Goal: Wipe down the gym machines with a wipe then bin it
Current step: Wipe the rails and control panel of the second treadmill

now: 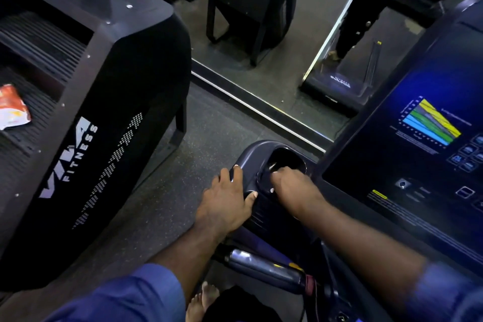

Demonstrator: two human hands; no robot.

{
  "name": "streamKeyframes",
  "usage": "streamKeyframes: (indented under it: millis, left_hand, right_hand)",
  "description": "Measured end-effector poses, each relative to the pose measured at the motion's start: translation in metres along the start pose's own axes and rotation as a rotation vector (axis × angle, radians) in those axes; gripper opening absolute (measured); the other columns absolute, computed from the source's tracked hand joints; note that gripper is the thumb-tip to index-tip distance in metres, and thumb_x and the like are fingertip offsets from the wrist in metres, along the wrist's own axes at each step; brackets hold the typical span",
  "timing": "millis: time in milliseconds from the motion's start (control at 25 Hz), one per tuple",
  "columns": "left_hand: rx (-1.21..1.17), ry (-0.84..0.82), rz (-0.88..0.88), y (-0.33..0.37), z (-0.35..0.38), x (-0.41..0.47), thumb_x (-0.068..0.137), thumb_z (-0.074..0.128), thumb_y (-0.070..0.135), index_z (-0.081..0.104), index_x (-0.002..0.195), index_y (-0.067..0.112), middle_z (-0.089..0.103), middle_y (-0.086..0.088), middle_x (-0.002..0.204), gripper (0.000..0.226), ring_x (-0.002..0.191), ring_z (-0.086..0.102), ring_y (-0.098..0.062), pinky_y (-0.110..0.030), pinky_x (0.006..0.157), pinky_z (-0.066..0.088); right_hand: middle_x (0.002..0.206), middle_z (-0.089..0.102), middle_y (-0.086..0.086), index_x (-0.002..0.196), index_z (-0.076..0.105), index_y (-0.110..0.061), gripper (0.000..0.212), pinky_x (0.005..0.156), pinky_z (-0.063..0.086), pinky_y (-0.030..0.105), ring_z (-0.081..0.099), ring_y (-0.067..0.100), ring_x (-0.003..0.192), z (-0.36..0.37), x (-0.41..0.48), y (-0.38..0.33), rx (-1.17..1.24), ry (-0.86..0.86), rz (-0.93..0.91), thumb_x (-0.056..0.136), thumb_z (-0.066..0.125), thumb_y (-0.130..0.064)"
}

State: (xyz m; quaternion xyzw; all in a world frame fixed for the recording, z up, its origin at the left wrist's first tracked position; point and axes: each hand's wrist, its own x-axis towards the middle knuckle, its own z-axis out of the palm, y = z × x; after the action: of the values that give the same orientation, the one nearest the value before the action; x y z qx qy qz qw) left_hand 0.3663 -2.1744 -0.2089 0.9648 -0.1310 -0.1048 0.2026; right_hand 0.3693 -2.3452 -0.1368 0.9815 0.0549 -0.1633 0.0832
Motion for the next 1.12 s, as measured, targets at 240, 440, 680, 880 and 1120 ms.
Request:
streamKeyframes:
  millis: [240, 440, 680, 880, 1120]
  left_hand:
    - [0.005, 0.016, -0.015, 0.004, -0.003, -0.002, 0.107, 0.031, 0.054, 0.025, 0.151, 0.018, 0.045, -0.009, 0.130, 0.057, 0.111, 0.053, -0.028, -0.048, 0.082, 0.053]
    - [0.018, 0.006, -0.016, 0.005, -0.003, -0.003, 0.111, 0.028, 0.046, 0.029, 0.148, 0.019, 0.047, -0.011, 0.127, 0.047, 0.109, 0.054, -0.031, -0.048, 0.080, 0.049]
    - [-0.025, 0.036, -0.044, 0.004, 0.000, -0.001, 0.112, 0.027, 0.039, 0.032, 0.149, 0.019, 0.050, -0.011, 0.127, 0.043, 0.108, 0.057, -0.032, -0.048, 0.079, 0.047]
    - [-0.102, 0.061, -0.048, 0.000, -0.002, -0.003, 0.111, 0.029, 0.034, 0.038, 0.134, 0.026, 0.052, -0.008, 0.118, 0.027, 0.101, 0.058, -0.033, -0.049, 0.078, 0.047]
    - [-0.166, 0.094, -0.055, -0.011, 0.000, -0.001, 0.107, 0.037, 0.024, 0.042, 0.141, 0.030, 0.057, -0.011, 0.121, 0.035, 0.107, 0.062, -0.040, -0.051, 0.085, 0.049]
  right_hand:
    - [0.121, 0.068, 0.001, 0.126, 0.064, -0.018, 0.040, 0.093, 0.052, 0.036, 0.062, 0.025, 0.113, 0.051, -0.052, 0.012, 0.422, 0.224, -0.039, 0.091, 0.056, 0.000]
    - [0.111, 0.070, 0.004, 0.122, 0.067, -0.014, 0.031, 0.091, 0.047, 0.023, 0.066, 0.021, 0.103, 0.056, 0.001, -0.024, 0.862, 0.365, 0.175, 0.092, 0.069, -0.009]
    - [0.111, 0.068, 0.003, 0.108, 0.071, -0.010, 0.019, 0.093, 0.052, 0.038, 0.060, 0.025, 0.106, 0.084, -0.047, 0.030, 0.238, 0.477, -0.584, 0.100, 0.054, -0.007]
    - [0.126, 0.059, 0.004, 0.134, 0.057, -0.011, 0.038, 0.098, 0.049, 0.039, 0.054, 0.025, 0.116, 0.073, -0.027, 0.019, 0.076, 0.276, -0.671, 0.097, 0.050, -0.018]
    - [0.100, 0.061, 0.000, 0.094, 0.067, -0.019, 0.016, 0.081, 0.052, 0.041, 0.056, 0.024, 0.096, 0.074, -0.027, 0.009, -0.022, 0.037, -0.830, 0.089, 0.058, -0.032]
